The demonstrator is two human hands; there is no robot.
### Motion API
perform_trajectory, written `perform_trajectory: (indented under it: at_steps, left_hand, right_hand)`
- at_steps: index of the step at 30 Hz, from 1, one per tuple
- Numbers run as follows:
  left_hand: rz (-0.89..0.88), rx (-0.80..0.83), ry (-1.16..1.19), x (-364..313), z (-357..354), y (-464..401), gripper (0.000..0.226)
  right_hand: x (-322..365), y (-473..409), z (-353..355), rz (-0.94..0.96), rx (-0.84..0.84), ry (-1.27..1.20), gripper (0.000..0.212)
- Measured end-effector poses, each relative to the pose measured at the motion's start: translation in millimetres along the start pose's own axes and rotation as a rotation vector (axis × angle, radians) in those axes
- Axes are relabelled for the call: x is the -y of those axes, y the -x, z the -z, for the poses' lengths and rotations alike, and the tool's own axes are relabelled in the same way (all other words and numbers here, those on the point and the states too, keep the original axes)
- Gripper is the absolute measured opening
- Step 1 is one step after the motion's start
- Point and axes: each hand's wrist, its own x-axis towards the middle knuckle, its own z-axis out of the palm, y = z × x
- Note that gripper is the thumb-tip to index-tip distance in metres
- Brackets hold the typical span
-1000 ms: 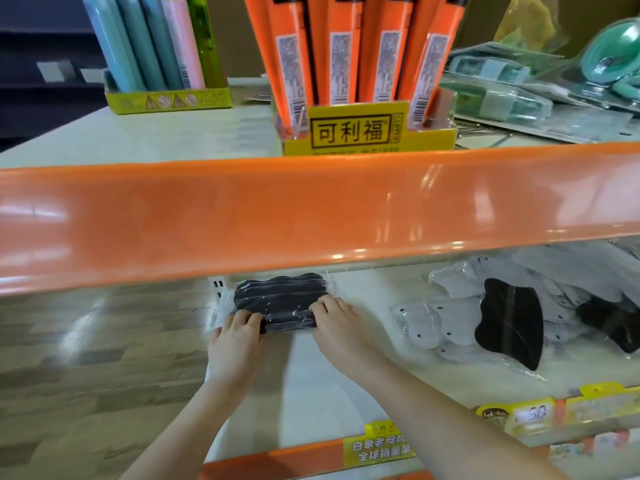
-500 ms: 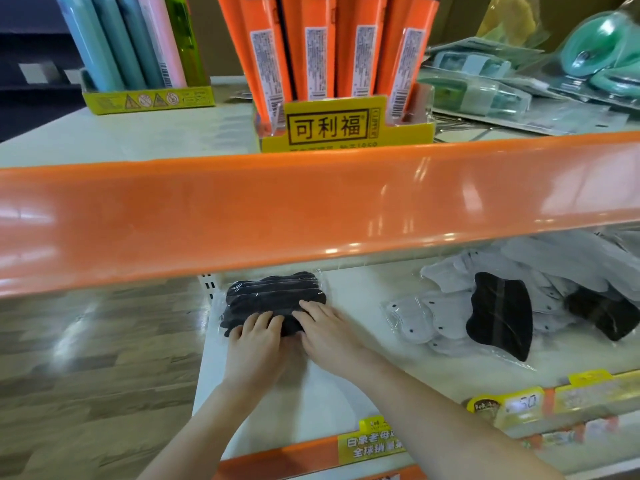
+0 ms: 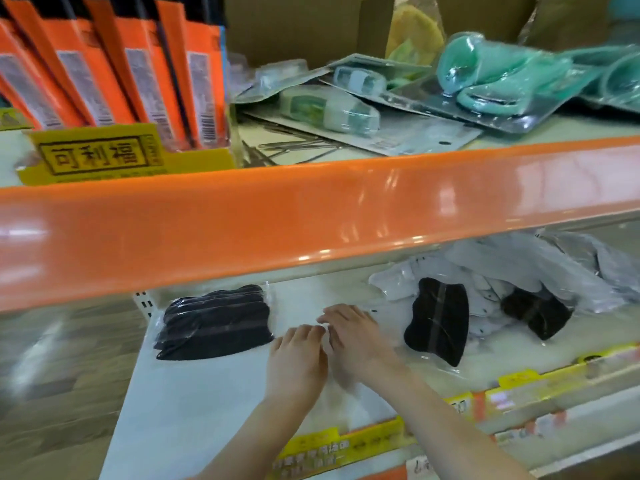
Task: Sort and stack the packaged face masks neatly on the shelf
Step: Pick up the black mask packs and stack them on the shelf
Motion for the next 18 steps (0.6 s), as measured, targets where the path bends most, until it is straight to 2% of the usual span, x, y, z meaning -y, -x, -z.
perform_trajectory:
  at_steps: [3, 6, 12, 15, 18]
  left_hand:
    - [-0.010, -0.044, 0.040, -30.7, -9.5, -8.8, 0.042]
    - [-0.095, -0.065, -0.013, -54.6, -22.6, -15.4, 0.034]
    - [-0.169, -0.123, 0.031, -100.3, -47.5, -17.7, 0.031]
    - [-0.177, -0.125, 0.061, -120.0, -60.3, -17.0, 0.033]
    - [-0.191, -0.125, 0.048, -135.7, -70.4, -16.3, 0.035]
  right_hand:
    - [-18.8, 10.7, 14.1, -0.033, -0.089, -0.032, 0.037]
    - [-41.8, 24.3, 29.8, -0.080, -0.164, -0.019, 0.037]
    - [-97.3, 58.5, 44.5, -0.171, -0.310, 0.018, 0.026]
    - [-122.1, 70.7, 47.0, -0.218, -0.299, 0.016, 0.025]
    - [-141.7, 78.3, 46.8, -0.235, -0.215, -0.026, 0.038]
